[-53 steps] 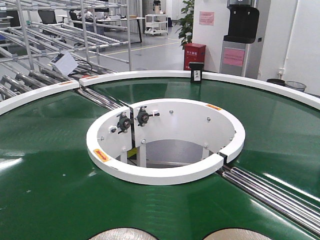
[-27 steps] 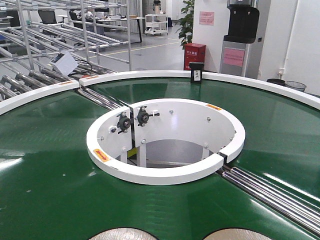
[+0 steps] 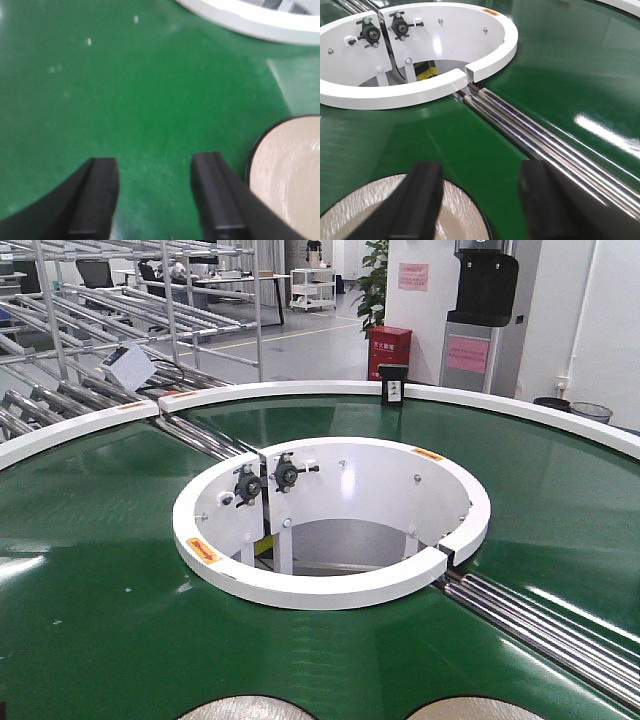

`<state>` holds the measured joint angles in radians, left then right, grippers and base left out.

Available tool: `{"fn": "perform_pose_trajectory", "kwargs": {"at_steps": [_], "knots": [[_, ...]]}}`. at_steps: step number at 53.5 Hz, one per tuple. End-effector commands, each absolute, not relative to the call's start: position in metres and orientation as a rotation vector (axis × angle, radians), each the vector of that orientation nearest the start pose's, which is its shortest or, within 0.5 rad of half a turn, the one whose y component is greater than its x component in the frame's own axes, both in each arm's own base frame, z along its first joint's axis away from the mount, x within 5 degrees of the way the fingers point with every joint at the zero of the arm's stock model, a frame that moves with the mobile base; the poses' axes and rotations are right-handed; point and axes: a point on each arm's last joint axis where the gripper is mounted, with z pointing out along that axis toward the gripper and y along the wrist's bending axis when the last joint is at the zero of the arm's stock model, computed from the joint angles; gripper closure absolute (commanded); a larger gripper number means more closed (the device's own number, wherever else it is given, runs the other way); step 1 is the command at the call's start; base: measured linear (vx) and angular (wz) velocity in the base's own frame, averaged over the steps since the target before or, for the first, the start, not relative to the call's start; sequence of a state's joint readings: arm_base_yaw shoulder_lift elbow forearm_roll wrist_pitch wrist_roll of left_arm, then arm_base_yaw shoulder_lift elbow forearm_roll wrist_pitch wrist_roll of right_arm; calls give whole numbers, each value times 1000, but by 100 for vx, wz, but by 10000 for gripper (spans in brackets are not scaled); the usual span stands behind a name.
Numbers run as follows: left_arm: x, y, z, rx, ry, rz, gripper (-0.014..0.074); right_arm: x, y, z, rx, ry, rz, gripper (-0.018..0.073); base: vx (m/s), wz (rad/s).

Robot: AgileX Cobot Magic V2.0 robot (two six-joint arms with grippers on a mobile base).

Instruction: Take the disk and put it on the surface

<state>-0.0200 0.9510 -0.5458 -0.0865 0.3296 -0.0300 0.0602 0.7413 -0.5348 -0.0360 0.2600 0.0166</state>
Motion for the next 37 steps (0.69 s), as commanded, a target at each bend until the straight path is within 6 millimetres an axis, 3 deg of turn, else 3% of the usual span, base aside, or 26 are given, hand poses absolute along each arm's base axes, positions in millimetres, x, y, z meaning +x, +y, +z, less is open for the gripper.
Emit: {"fn": "perform_pose_trajectory", "kwargs": {"at_steps": [1, 16, 28, 37], "knots": [[198, -8, 270, -156, 2157, -163, 85, 157, 9, 318, -69, 1844, 20, 43, 0, 0], [225, -18, 243, -252, 2413, -309, 113, 157, 8, 317, -75, 1863, 13, 5, 0, 0], [259, -34, 230, -159, 2507, -511, 148, 156, 8, 313, -76, 1901, 10, 5, 0, 0], [271, -47, 211, -4, 2547, -688, 147, 155, 8, 310, -76, 1936, 8, 5, 0, 0]]}}
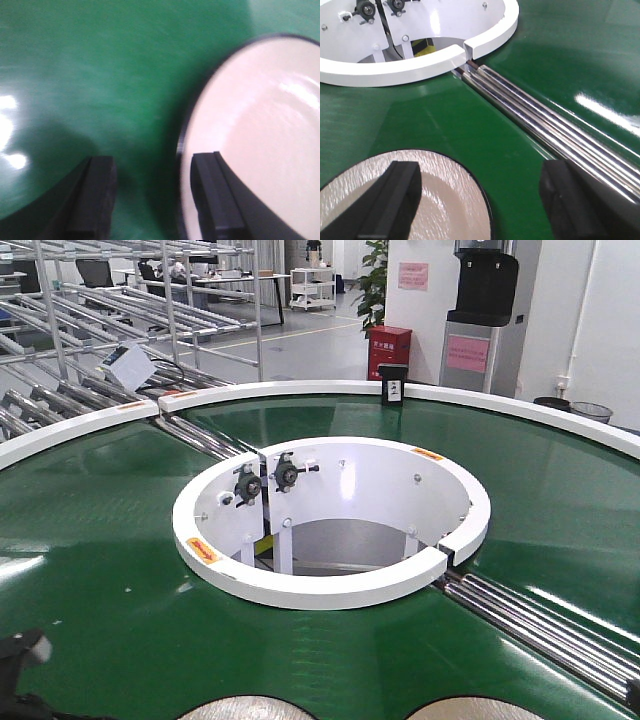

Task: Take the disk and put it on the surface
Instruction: 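Grip the rim of a cream plate with each gripper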

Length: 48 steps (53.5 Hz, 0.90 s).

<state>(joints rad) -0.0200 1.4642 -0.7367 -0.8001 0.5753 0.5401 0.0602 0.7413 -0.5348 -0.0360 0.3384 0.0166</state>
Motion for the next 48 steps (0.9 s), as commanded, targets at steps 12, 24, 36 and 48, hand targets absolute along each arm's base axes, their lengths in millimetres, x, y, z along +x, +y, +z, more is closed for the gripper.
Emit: {"fn": "perform_pose_trajectory", "kwargs": {"at_steps": [12, 24, 36, 48], "knots": [[275, -66, 185, 168, 2571, -992, 147, 154, 8, 308, -76, 1962, 7, 5, 0, 0], [279, -70, 174, 135, 2574, -1083, 147, 154, 8, 308, -76, 1963, 7, 5, 0, 0], [280, -71, 175, 177, 2547, -1094, 164, 154, 8, 308, -76, 1963, 7, 5, 0, 0], [275, -76, 178, 212, 2544, -1186, 406, 153, 8, 307, -75, 1977, 8, 24, 0, 0]]}}
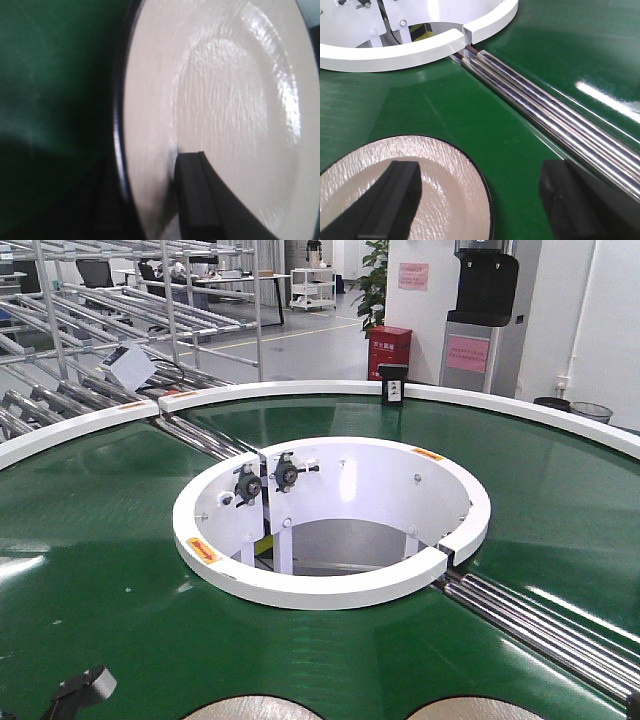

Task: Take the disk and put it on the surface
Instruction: 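Grip the rim of a cream plate with each gripper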

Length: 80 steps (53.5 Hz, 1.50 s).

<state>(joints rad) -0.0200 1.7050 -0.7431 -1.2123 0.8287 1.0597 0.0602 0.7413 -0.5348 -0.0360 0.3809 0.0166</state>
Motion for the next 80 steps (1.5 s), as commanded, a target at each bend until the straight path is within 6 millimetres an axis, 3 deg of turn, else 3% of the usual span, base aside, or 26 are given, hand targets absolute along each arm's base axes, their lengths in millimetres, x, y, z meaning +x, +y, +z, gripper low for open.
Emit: {"fn": "perform_pose_trajectory", "kwargs": {"at_steps": [1, 7, 14, 23, 29, 36, 38, 39, 51, 62, 69, 80], "knots": [[275, -76, 179, 215, 2543, -1196, 442, 153, 8, 307, -74, 1982, 9, 27, 0, 0], [272, -78, 180, 234, 2540, -1238, 606, 153, 8, 302, -44, 2030, 38, 45, 0, 0], [274, -78, 183, 186, 2516, -1275, 605, 157, 9, 295, 18, 2168, 77, 50, 0, 0], [279, -70, 200, 18, 2415, -1314, 605, 178, 5, 299, 166, 2378, 93, 50, 0, 0], [280, -55, 222, -75, 2297, -1310, 605, 199, -16, 299, 393, 2459, 94, 50, 0, 0], [274, -39, 249, -151, 2183, -1302, 605, 218, -44, 283, 551, 2512, 172, 50, 0, 0], [272, -35, 256, -178, 2158, -1301, 604, 222, -49, 277, 540, 2532, 209, 50, 0, 0], [265, -30, 273, -223, 2102, -1298, 603, 231, -53, 263, 442, 2572, 310, 50, 0, 0], [251, -28, 297, -214, 2022, -1245, 603, 257, -47, 237, 306, 2578, 515, 50, 0, 0], [249, -28, 305, -353, 1984, -1340, 603, 270, -43, 202, 278, 2673, 705, 50, 0, 0], [250, -28, 305, -358, 1979, -1343, 603, 277, -35, 191, 221, 2660, 854, 50, 0, 0], [250, -28, 305, -363, 1979, -1336, 603, 281, -12, 179, 90, 2720, 896, 70, 0, 0]]}}
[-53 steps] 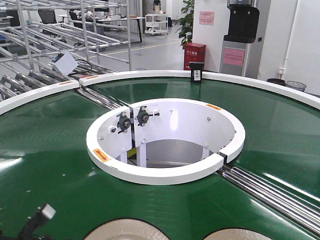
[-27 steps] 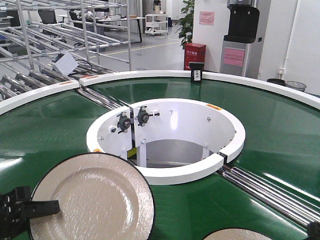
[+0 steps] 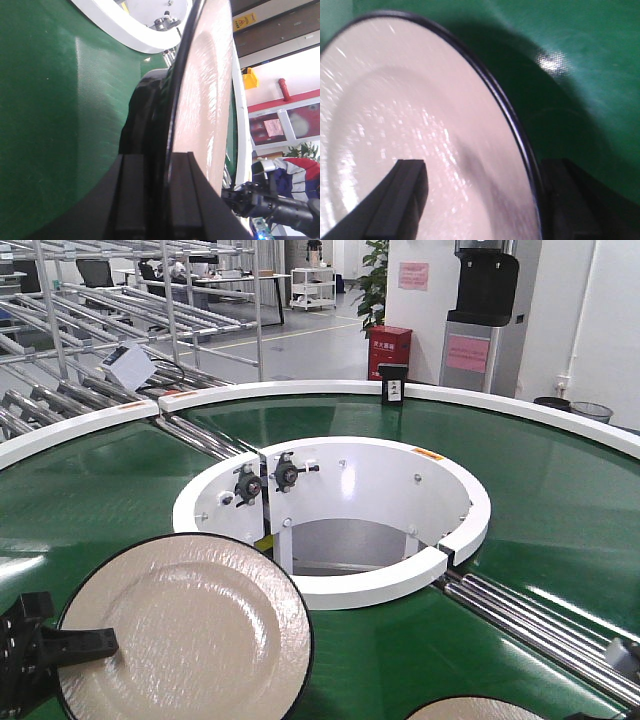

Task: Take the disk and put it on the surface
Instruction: 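Grip the rim of a cream plate with each gripper, then lift both plates upright off the conveyor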

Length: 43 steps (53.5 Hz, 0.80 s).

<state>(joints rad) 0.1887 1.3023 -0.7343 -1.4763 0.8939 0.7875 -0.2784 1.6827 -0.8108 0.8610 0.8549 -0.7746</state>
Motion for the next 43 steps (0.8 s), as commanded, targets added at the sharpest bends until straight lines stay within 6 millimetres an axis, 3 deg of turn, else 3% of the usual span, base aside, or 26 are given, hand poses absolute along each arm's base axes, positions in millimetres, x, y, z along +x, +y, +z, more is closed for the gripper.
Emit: {"fn": "perform_pose_trajectory", "kwargs": {"at_steps": [1, 5, 20, 30, 43], "knots": [[250, -28, 305, -363, 1979, -1336, 603, 281, -11, 179, 85, 2721, 896, 78, 0, 0], [250, -27, 305, -365, 1978, -1334, 603, 281, -9, 179, 79, 2727, 911, 145, 0, 0], [251, -27, 304, -368, 1978, -1330, 603, 275, -1, 184, 59, 2741, 1074, 575, 0, 0], [251, -27, 304, -369, 1978, -1329, 603, 275, 4, 195, 106, 2646, 1274, 571, 0, 0], [251, -26, 304, -372, 1977, -1323, 603, 282, 6, 222, 264, 2380, 1540, 569, 0, 0]]}}
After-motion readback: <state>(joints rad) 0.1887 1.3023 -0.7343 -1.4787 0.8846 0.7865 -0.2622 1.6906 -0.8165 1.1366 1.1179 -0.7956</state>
